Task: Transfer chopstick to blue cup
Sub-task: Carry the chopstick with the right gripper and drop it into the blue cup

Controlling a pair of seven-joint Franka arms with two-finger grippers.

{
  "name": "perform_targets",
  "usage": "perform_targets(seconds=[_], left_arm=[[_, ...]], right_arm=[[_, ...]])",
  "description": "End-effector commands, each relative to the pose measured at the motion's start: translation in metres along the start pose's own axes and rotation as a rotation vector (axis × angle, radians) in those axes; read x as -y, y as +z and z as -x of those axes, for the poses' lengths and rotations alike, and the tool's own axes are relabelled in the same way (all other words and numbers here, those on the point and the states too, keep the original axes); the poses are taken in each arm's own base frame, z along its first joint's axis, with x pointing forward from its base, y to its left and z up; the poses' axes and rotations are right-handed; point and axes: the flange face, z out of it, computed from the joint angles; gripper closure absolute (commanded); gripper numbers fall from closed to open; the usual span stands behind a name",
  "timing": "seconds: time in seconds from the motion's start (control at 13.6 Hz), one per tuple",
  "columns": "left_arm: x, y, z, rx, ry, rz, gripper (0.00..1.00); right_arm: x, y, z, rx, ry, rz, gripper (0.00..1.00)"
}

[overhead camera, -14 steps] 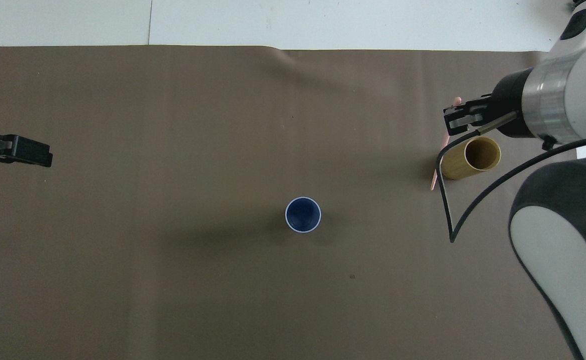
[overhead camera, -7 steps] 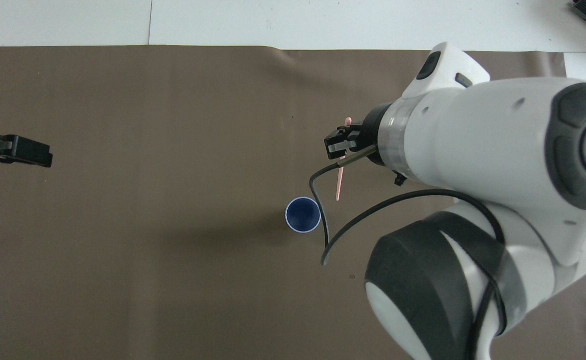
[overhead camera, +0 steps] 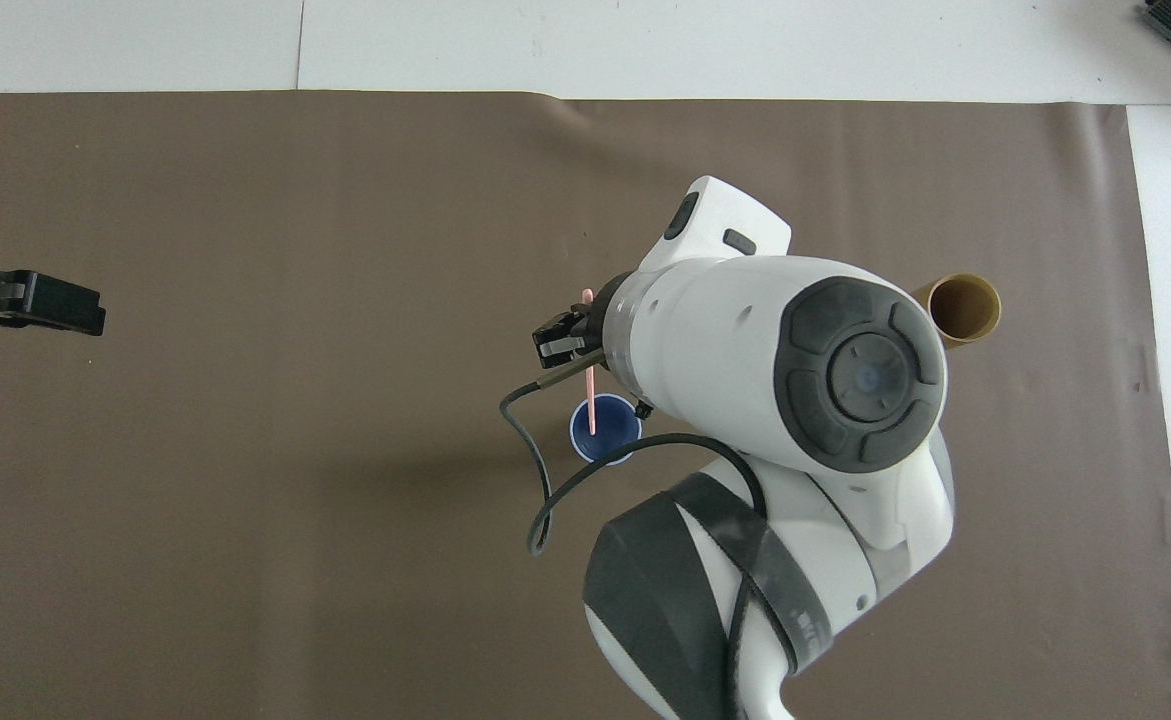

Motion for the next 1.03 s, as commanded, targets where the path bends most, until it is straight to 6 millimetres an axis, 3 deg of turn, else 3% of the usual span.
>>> perform_targets(seconds=[0.0,0.59,0.73,0.81,0.88,0.96], left_arm=[[0.002,-0.003,0.008,0.008,-0.003,0.012,0.00],[0.002,0.000,0.010,0.026,-0.003,0.013,0.00],[0.002,0.000,0.010,0.028,-0.004,0.013,0.00],[0.000,0.000,0.010,0.028,-0.001,0.013,0.00],[0.001,-0.001,0.011,0.028,-0.003,0.013,0.00],[0.000,-0.001,0.011,0.028,-0.001,0.013,0.00]], right_arm=[[-0.003,0.011,0.013,0.004,0.002,0.032,1.00],[-0.013,0.052,0.036,0.032,0.003,0.047,1.00],[-0.015,0.069,0.043,0.014,0.004,0.044,1.00],[-0.016,0.072,0.044,0.017,0.003,0.045,0.73],[-0.017,0.072,0.044,0.018,0.006,0.046,0.12],[-0.017,0.073,0.044,0.020,0.006,0.046,0.00]])
